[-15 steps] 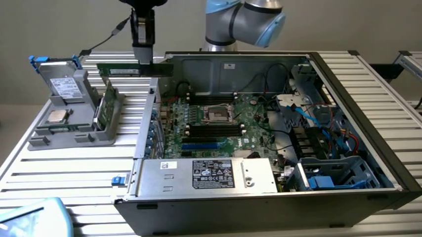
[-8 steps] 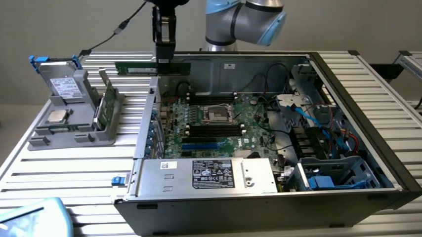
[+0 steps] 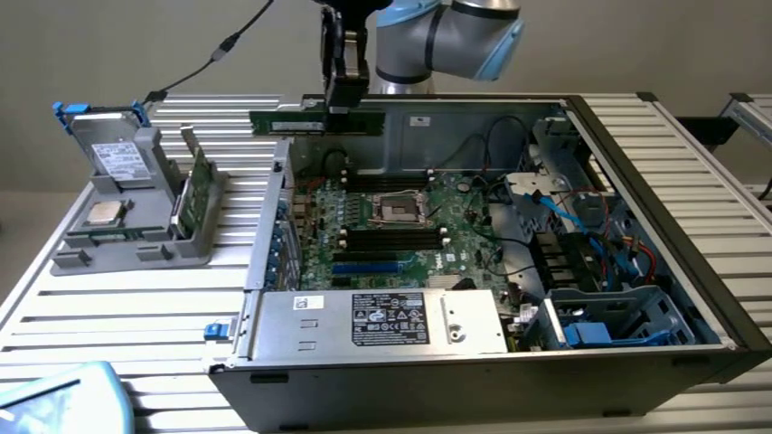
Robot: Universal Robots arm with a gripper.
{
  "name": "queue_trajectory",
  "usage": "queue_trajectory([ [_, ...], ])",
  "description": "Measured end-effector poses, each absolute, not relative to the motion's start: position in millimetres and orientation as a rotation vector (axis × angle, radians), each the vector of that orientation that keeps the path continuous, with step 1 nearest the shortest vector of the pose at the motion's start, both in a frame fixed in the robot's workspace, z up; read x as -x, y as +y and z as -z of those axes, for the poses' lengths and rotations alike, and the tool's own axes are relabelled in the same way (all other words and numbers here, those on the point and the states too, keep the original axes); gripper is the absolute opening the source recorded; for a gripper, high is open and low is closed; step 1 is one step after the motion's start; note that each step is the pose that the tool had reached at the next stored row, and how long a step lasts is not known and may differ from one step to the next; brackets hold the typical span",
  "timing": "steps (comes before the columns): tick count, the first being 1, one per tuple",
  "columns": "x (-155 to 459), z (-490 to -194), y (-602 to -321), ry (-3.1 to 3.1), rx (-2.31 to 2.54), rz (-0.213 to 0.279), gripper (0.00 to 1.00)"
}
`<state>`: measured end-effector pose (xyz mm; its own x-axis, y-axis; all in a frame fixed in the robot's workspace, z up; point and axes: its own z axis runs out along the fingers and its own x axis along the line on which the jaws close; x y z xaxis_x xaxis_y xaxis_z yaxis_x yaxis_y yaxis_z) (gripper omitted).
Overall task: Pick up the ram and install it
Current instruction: 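Pick up the ram and move it above insertion slot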
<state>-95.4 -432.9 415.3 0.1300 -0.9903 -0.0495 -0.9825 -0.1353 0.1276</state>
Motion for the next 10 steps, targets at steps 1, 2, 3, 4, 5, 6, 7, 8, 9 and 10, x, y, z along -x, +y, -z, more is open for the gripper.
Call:
queue_trajectory([
  [1,90,-415,-433,-2.024,-2.314,0.190,0.14],
  [2,86,-415,-433,-2.025,-2.316,0.193,0.14],
  [3,81,-415,-433,-2.026,-2.317,0.196,0.14],
  [4,77,-415,-433,-2.027,-2.319,0.198,0.14],
  [5,72,-415,-433,-2.028,-2.321,0.202,0.14],
  [6,68,-415,-433,-2.029,-2.323,0.206,0.14],
  [7,63,-415,-433,-2.031,-2.325,0.210,0.14],
  [8,59,-415,-433,-2.032,-2.327,0.214,0.14],
  [9,55,-415,-433,-2.034,-2.330,0.218,0.14],
  [10,52,-415,-433,-2.035,-2.332,0.222,0.14],
])
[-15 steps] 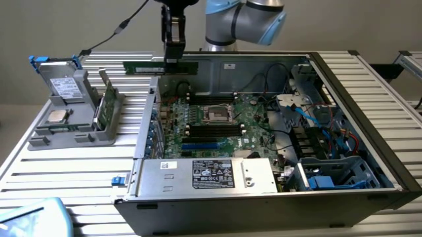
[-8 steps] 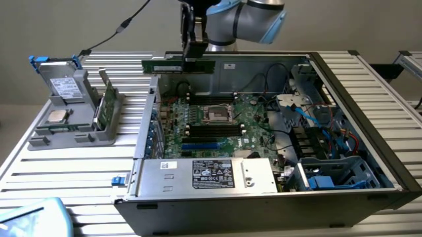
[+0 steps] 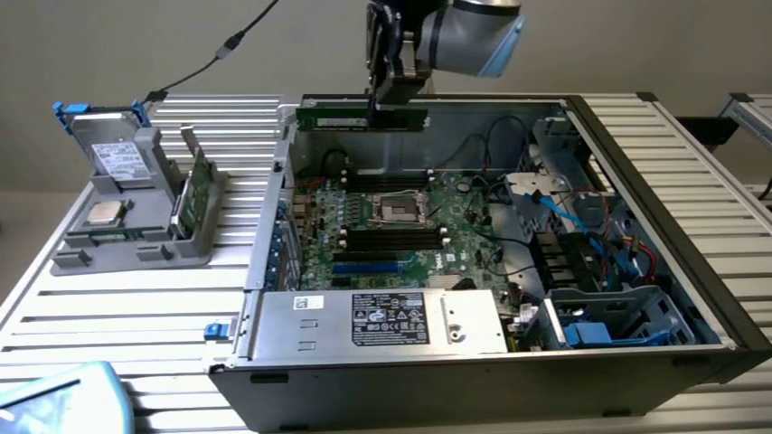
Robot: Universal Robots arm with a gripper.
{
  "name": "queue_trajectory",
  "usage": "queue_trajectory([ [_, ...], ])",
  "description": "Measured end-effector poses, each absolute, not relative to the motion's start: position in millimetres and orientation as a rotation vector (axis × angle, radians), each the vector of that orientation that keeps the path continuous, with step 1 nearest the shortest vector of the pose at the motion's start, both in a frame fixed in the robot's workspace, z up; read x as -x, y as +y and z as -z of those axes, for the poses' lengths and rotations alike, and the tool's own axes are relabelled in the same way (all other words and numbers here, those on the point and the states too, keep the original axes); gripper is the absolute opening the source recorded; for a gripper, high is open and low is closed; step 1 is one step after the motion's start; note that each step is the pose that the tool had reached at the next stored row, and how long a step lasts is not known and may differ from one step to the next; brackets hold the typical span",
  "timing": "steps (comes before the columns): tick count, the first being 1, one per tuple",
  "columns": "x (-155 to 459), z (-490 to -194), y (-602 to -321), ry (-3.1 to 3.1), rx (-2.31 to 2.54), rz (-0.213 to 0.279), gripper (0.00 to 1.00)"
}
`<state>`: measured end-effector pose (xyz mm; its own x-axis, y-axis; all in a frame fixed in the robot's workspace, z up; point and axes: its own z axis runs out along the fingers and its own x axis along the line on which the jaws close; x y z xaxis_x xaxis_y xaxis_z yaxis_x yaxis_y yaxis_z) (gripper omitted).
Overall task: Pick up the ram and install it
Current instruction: 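Pick up the ram and move it above insertion slot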
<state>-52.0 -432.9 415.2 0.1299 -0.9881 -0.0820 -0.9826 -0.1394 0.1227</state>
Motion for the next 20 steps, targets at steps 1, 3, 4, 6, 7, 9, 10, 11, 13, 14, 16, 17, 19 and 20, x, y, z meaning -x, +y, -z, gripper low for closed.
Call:
queue_trajectory([
  [1,50,-415,-433,-2.037,-2.334,0.226,0.14],
  [3,46,-415,-433,-2.042,-2.333,0.230,0.14],
  [4,44,-415,-433,-2.046,-2.331,0.231,0.14],
  [6,43,-414,-433,-2.058,-2.322,0.232,0.14],
  [7,42,-413,-433,-2.066,-2.316,0.232,0.14],
  [9,40,-411,-433,-2.085,-2.301,0.233,0.14],
  [10,39,-410,-433,-2.094,-2.294,0.233,0.14],
  [11,38,-409,-433,-2.102,-2.287,0.233,0.14],
  [13,35,-406,-433,-2.117,-2.274,0.233,0.14],
  [14,34,-405,-433,-2.124,-2.269,0.234,0.14],
  [16,31,-402,-433,-2.136,-2.258,0.234,0.14],
  [17,30,-401,-433,-2.142,-2.253,0.234,0.14],
  [19,28,-398,-433,-2.158,-2.239,0.234,0.14],
  [20,27,-396,-433,-2.166,-2.231,0.234,0.14],
])
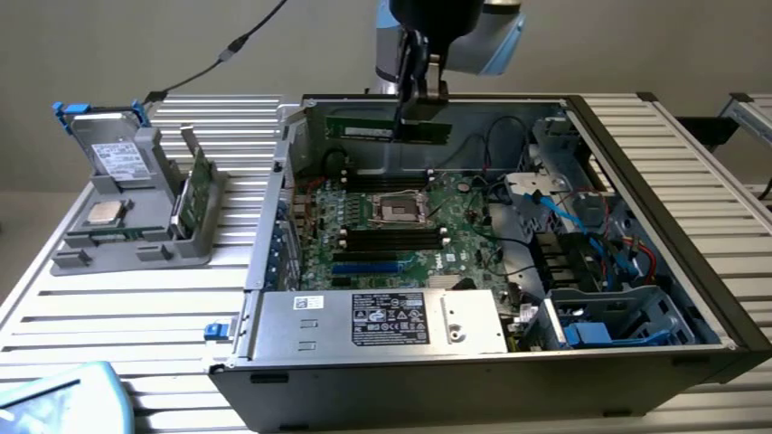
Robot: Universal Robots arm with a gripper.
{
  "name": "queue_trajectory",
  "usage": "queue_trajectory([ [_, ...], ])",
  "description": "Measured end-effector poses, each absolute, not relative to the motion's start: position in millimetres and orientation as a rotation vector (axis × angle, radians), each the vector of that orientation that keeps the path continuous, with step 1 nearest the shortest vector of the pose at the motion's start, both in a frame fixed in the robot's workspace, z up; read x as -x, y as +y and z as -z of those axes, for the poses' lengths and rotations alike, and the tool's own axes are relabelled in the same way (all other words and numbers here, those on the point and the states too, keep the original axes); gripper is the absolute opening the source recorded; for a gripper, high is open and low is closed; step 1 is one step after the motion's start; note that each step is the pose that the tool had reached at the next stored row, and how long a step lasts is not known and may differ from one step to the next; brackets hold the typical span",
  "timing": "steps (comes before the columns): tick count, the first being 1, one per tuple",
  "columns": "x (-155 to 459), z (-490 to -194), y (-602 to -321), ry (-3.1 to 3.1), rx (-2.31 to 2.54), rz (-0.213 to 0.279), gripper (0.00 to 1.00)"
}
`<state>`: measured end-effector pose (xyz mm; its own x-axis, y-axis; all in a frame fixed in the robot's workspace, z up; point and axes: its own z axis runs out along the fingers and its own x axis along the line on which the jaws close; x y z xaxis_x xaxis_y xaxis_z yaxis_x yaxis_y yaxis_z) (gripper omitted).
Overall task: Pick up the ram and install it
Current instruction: 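Pick up the ram and move it above insertion slot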
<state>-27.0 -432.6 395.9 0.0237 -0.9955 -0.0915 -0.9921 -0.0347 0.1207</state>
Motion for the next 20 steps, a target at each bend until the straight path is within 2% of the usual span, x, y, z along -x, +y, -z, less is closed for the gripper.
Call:
queue_trajectory([
  [9,20,-380,-430,-2.215,-2.186,0.234,0.14],
  [20,19,-368,-413,-2.187,-2.172,0.179,0.14],
])
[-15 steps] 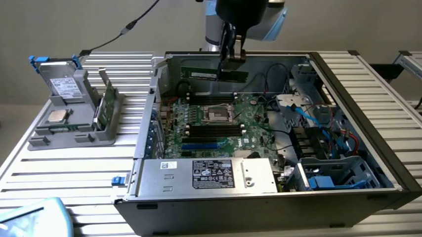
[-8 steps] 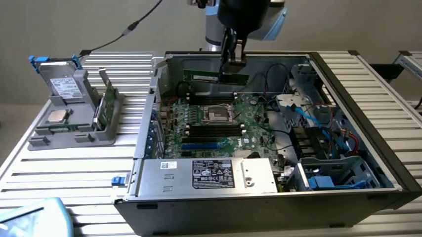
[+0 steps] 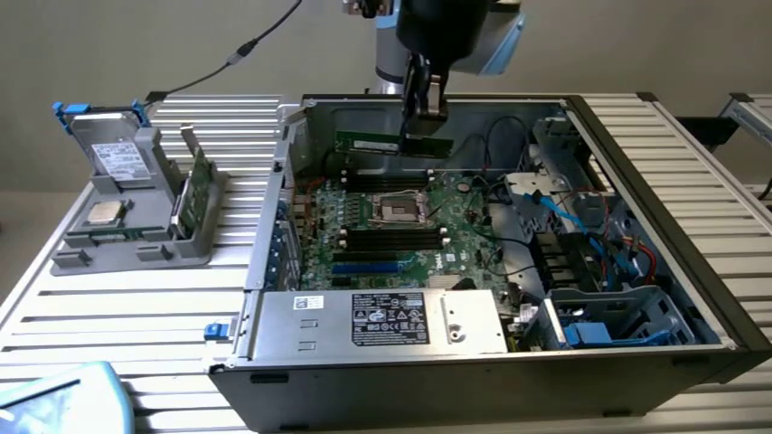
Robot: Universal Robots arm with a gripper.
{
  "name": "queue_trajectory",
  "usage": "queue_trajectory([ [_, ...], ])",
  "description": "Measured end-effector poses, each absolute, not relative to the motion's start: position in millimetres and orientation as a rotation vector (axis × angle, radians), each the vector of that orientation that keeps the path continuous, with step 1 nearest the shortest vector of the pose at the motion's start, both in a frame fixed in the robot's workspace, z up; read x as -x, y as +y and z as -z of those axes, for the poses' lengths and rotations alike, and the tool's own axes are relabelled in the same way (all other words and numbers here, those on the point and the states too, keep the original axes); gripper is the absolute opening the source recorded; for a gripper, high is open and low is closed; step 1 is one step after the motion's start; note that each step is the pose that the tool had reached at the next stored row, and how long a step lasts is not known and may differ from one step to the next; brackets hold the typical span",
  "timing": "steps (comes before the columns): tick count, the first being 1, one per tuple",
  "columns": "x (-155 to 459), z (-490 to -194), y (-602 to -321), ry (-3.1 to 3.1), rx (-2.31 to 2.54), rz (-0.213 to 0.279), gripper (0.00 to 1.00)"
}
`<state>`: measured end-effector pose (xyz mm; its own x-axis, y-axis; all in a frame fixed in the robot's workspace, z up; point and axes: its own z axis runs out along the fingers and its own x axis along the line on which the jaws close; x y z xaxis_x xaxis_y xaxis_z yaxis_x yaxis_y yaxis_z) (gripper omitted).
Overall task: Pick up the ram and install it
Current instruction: 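Pick up the ram and move it above insertion slot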
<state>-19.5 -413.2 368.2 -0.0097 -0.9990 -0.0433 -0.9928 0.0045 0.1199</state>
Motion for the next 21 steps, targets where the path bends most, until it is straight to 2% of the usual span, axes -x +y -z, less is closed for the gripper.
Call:
queue_trajectory([
  [8,19,-359,-412,-2.145,-2.205,0.151,0.14],
  [16,20,-353,-410,-2.132,-2.253,0.092,0.14],
  [21,20,-351,-410,-2.134,-2.255,0.086,0.14],
])
